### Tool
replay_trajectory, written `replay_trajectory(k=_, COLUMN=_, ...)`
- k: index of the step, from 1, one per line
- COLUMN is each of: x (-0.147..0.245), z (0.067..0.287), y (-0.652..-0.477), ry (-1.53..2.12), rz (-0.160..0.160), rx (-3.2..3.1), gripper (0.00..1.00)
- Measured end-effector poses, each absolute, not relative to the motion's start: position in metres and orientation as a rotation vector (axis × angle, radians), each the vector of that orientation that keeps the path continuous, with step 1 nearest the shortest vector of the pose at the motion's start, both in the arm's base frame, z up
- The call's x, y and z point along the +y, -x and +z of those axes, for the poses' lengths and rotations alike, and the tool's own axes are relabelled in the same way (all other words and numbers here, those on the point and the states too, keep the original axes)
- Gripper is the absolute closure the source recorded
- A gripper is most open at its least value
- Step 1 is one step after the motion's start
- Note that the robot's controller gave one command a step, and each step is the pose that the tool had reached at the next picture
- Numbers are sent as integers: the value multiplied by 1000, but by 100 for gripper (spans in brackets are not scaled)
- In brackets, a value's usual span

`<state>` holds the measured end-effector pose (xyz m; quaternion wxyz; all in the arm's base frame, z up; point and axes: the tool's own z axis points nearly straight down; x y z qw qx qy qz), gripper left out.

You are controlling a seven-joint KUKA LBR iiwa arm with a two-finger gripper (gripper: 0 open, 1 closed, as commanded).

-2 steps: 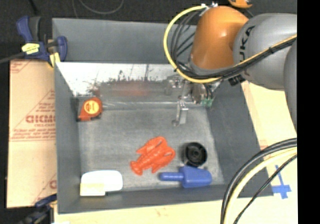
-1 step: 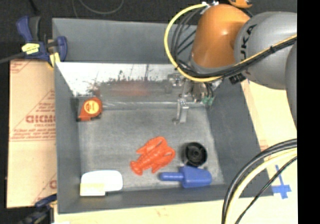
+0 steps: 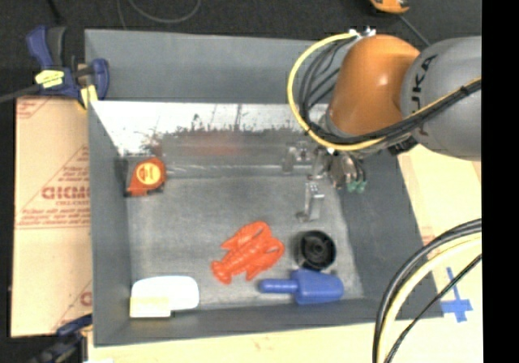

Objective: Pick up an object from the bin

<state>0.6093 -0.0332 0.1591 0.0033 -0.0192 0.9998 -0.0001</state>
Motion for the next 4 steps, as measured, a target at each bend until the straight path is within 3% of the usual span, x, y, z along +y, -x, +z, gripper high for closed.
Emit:
replay_trajectory(k=1, x=-57, z=135, y=-564, ry=184, rz=-3, rx=3132, gripper=0)
replay_trajectory(k=2, x=-61, z=99, y=-552, ry=362, rz=-2, rx=3117, gripper=100)
replay_trajectory(k=3, x=-61, z=99, y=-552, ry=362, rz=-2, rx=3117, gripper=100)
replay_trajectory(k=4, x=-13, z=215, y=-538, ry=434, rz=0, rx=3109, gripper=100)
